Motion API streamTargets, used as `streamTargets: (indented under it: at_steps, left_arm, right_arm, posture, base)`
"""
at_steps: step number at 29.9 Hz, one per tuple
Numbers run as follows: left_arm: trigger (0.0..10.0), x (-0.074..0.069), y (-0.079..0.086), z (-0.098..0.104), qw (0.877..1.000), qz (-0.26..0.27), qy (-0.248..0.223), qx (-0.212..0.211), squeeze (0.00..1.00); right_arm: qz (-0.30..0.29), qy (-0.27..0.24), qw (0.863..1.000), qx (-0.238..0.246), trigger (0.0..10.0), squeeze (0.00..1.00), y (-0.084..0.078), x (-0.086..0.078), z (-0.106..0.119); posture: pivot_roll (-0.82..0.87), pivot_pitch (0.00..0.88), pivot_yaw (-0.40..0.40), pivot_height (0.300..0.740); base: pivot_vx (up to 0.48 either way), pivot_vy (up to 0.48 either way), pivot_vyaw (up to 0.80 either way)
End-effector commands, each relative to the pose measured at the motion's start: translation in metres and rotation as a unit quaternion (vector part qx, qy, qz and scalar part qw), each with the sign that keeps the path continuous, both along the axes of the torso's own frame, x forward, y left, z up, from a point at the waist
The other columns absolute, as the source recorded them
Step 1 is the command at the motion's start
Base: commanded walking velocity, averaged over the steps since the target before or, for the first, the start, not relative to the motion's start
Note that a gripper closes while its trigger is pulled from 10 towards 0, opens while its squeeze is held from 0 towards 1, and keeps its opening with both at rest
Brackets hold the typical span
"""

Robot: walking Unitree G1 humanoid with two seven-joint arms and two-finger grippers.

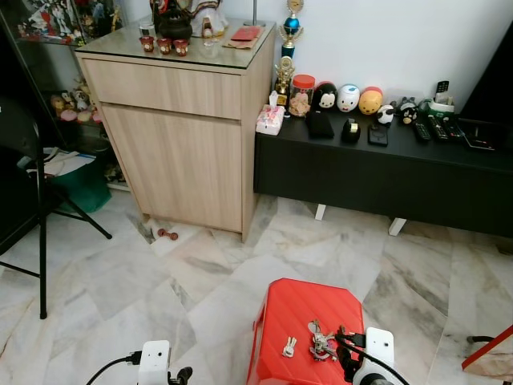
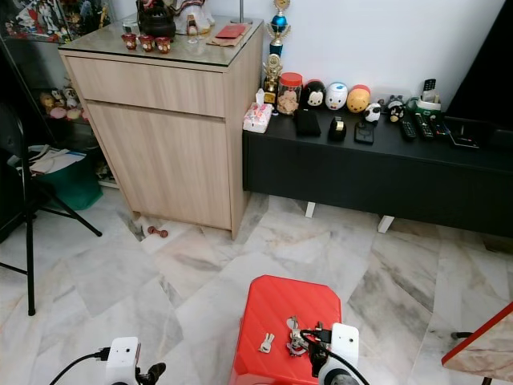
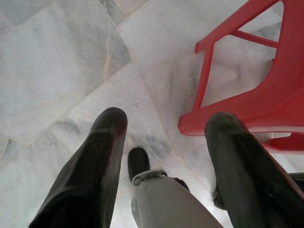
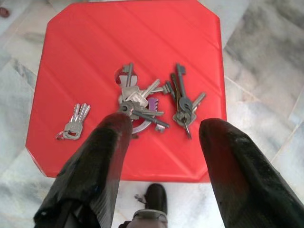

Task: Hang keys on a hook

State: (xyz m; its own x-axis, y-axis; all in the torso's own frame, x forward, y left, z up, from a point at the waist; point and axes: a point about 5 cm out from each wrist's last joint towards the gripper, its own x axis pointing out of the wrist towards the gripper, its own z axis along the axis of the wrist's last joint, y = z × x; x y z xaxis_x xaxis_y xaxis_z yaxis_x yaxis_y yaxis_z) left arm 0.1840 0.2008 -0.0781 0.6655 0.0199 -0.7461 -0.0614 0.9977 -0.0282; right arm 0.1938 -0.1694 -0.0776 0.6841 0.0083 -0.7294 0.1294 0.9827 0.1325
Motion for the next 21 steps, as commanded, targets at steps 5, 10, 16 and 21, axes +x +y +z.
streamTargets:
  at_steps: [5, 10, 16, 21]
  left_arm:
    - [10.0, -0.0042, -0.0015, -0.0027, 1.000, -0.003, 0.010, 0.001, 0.00]
    - [10.0, -0.0060, -0.0007, -0.0035, 1.000, -0.004, 0.014, 0.002, 0.00]
    - [10.0, -0.0070, -0.0006, -0.0039, 1.000, -0.004, 0.015, 0.002, 0.00]
    - [10.0, -0.0075, -0.0005, -0.0042, 1.000, -0.006, 0.017, 0.002, 0.00]
  right_arm:
    - [0.021, -0.004, 1.000, -0.011, 10.0, 0.00, 0.0012, 0.0019, 0.0012]
    - [0.025, -0.009, 0.999, -0.017, 10.0, 0.00, 0.0009, 0.0018, 0.0015]
    - [0.014, -0.004, 1.000, -0.013, 10.0, 0.00, 0.0015, 0.0004, 0.0005]
    - [0.016, -0.004, 1.000, -0.014, 10.0, 0.00, 0.0020, 0.0005, 0.0005]
  posture:
    - [0.00, 0.000, -0.067, 0.740]
    - [0.00, 0.000, -0.064, 0.740]
    - [0.00, 0.000, -0.063, 0.740]
    - [0.01, 0.000, -0.062, 0.740]
  base:
    - [0.000, 0.000, 0.00]
    - [0.000, 0.000, 0.43]
    - [0.000, 0.000, 0.35]
    - [0.000, 0.000, 0.00]
